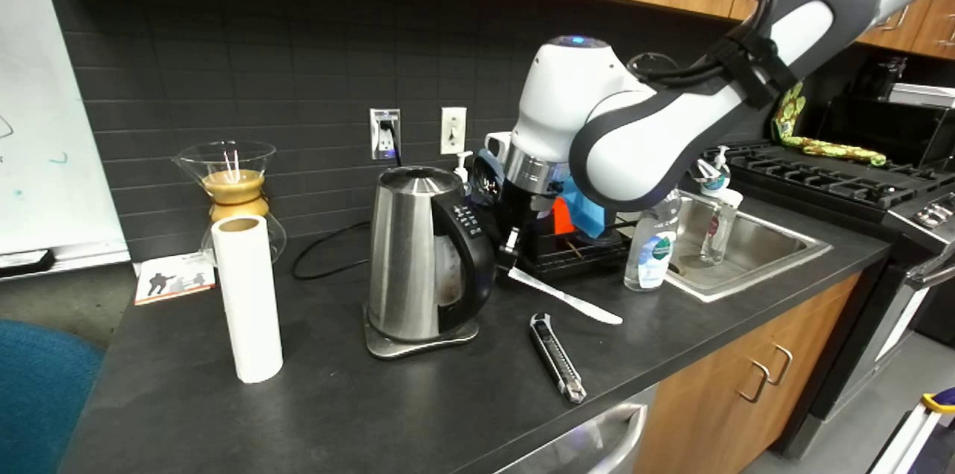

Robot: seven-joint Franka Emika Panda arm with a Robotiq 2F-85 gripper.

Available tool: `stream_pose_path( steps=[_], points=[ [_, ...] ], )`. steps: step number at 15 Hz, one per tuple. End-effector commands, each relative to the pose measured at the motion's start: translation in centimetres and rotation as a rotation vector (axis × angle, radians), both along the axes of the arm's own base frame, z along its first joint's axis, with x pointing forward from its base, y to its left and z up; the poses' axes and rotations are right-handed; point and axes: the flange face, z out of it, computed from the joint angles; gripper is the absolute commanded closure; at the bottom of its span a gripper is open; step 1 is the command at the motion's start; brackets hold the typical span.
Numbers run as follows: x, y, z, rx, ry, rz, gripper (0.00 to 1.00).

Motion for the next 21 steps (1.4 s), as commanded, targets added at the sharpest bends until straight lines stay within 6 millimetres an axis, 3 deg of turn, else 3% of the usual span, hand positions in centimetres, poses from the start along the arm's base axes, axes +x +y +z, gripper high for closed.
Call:
stream_pose_path(
  steps=[1, 5, 6, 8, 16, 21],
  points=[
    [0.7, -0.9, -0.6, -0.004, 0.022, 0.08, 0.95],
    [1.2, -1.9, -1.1, -0.011, 0.037, 0.134, 0.94],
    [1.3, -2.0, -1.0, -0.013, 0.037, 0.147, 0.74],
    [1.3, -2.1, -0.9, -0.013, 0.038, 0.167, 0.51],
    [0.2, -0.6, 0.4, 0.042, 0.036, 0.196, 0.02],
    [-1.8, 1.1, 1.8, 0.068, 0.031, 0.183, 0.0]
  ],
)
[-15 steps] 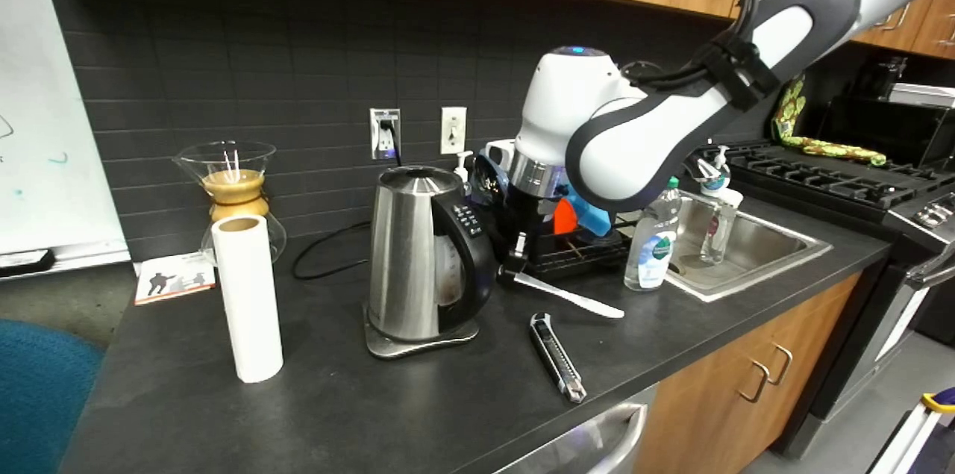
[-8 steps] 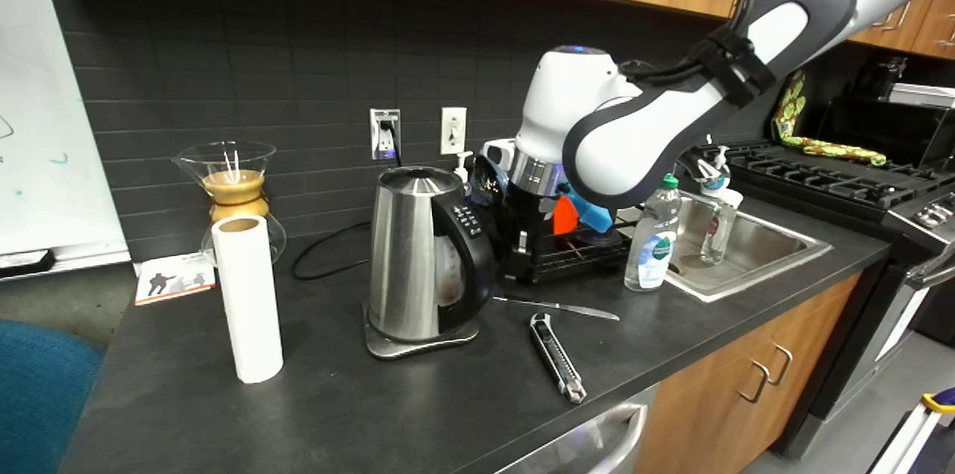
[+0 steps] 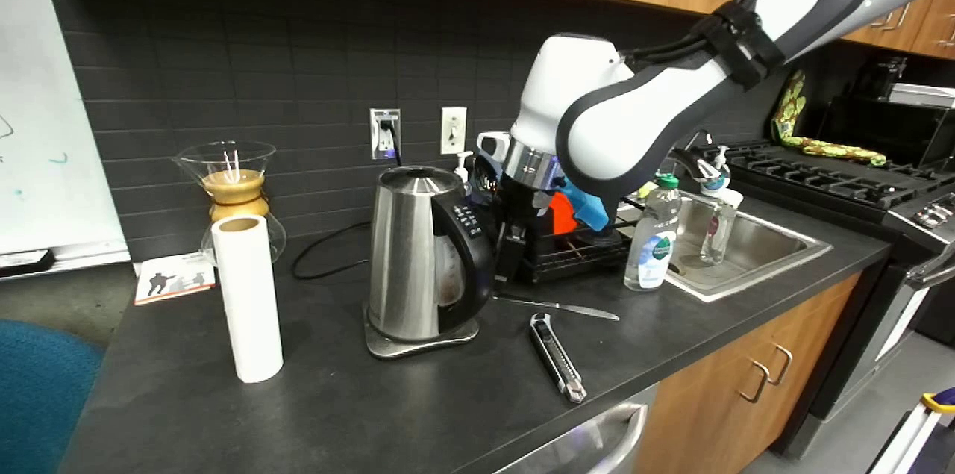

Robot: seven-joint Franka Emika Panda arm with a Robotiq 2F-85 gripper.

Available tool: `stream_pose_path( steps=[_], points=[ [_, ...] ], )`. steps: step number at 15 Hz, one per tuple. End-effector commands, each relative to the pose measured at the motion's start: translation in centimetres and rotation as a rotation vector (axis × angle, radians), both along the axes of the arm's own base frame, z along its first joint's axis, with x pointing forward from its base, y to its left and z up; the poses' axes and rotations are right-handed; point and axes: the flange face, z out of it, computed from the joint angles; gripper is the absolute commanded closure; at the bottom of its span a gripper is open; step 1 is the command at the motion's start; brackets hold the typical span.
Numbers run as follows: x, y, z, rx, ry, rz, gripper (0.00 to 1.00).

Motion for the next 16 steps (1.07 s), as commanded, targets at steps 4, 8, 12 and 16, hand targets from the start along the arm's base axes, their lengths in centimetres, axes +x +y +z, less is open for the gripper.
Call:
stream_pose_path(
  steps=[4, 8, 12, 16],
  points=[
    [-3.6, 0.4, 2.3, -0.011, -0.022, -0.019, 0.0],
    [-5.4, -0.1, 3.5, -0.028, -0.032, -0.036, 0.0],
    [-7.4, -0.6, 4.7, -0.045, -0.017, -0.12, 0.0],
    [-9.3, -0.3, 5.5, -0.048, -0.009, -0.287, 0.0]
  ],
)
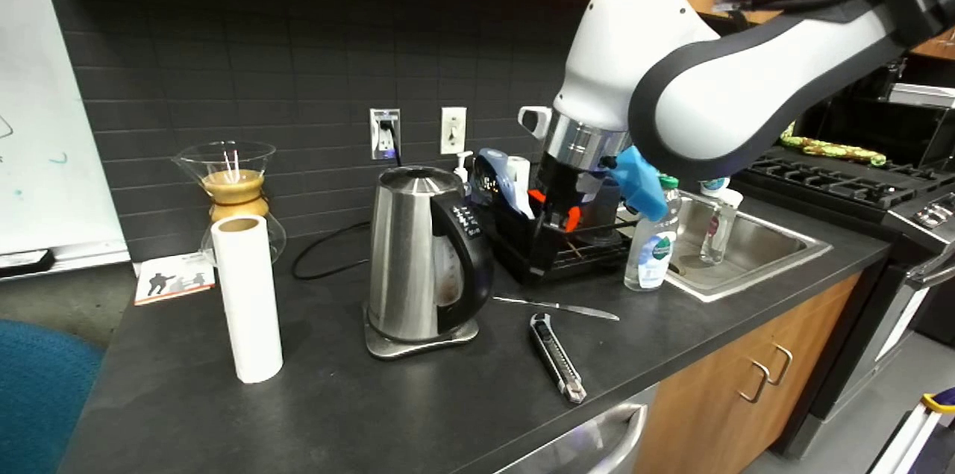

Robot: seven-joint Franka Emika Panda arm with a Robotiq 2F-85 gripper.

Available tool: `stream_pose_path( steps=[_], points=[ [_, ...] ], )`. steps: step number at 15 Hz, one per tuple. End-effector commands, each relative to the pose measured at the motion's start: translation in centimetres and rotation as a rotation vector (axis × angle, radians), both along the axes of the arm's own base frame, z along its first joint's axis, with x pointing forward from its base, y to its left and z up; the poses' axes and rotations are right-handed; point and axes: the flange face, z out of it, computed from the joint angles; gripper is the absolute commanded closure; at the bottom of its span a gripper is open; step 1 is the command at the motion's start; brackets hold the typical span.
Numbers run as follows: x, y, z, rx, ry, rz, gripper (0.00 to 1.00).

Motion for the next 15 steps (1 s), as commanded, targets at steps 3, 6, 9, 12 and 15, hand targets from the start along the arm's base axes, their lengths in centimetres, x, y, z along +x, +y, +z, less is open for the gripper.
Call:
stream_pose_path(
  steps=[3, 6, 9, 12, 15],
  points=[
    [-3.1, 0.7, 1.3, -0.033, -0.019, -0.231, 0.0],
    [-3.7, 0.4, 0.5, -0.12, -0.022, -0.369, 0.0],
    [-3.8, 0.1, -0.5, -0.185, -0.007, -0.51, 0.0],
    [-4.1, 0.4, -1.1, -0.193, 0.054, -0.607, 0.0],
    [-4.6, 1.1, -1.7, -0.131, 0.13, -0.671, 0.0]
  ],
)
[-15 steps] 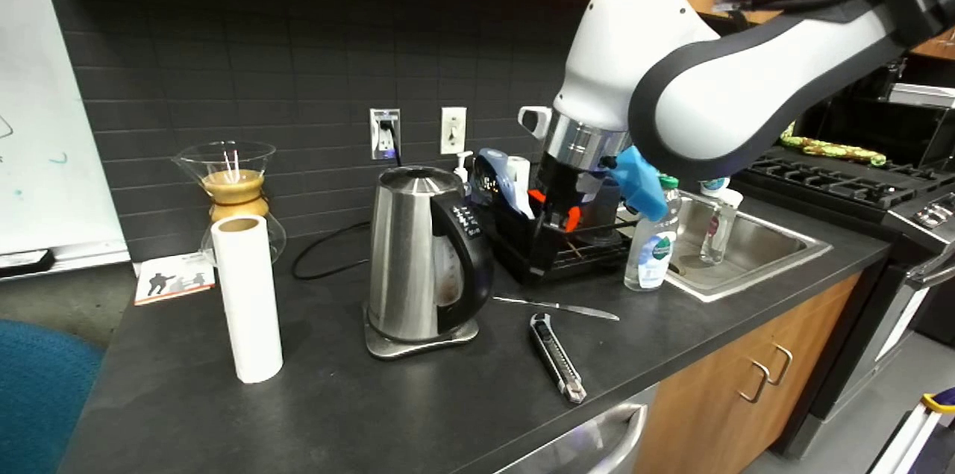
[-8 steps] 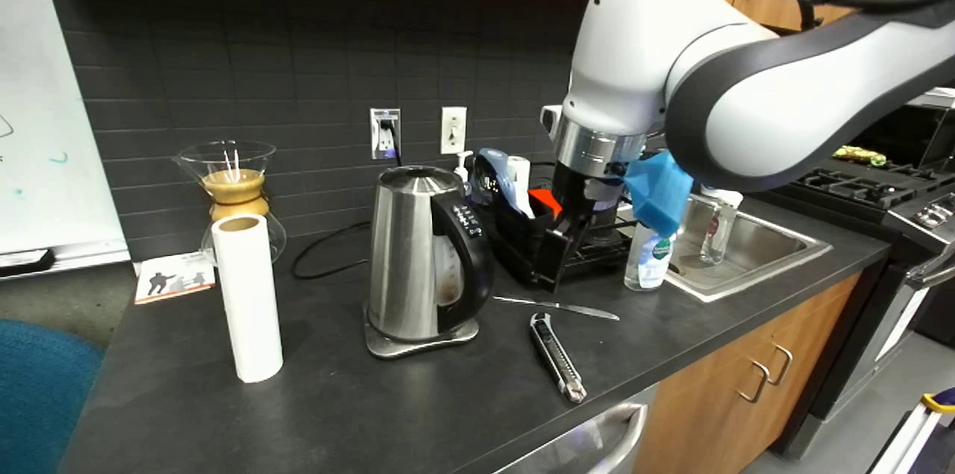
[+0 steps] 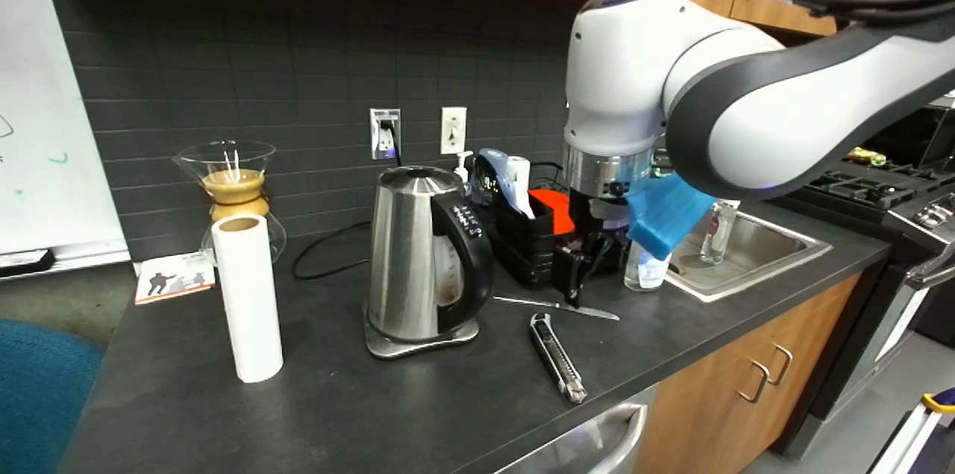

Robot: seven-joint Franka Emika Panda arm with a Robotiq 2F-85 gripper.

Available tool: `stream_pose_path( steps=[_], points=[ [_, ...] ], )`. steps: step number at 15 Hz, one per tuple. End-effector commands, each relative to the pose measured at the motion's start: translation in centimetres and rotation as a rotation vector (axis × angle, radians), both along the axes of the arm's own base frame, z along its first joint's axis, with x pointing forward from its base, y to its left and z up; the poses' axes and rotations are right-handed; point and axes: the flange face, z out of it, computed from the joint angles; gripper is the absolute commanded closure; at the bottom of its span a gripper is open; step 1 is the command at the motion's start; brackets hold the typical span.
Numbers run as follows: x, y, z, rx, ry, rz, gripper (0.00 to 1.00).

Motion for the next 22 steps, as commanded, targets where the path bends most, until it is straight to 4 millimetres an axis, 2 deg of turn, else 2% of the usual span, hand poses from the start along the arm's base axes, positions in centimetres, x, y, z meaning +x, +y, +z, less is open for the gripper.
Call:
stream_pose_path(
  steps=[1, 7, 11, 22],
  points=[
    [-0.1, 1.2, -0.4, 0.078, 0.057, -0.097, 0.0],
    [0.0, 1.4, -2.5, 0.195, 0.07, -0.154, 0.0],
    [0.4, 1.5, -4.7, 0.23, 0.048, -0.17, 0.0],
    [0.9, 1.9, -9.1, 0.256, 0.025, -0.203, 0.0]
  ],
)
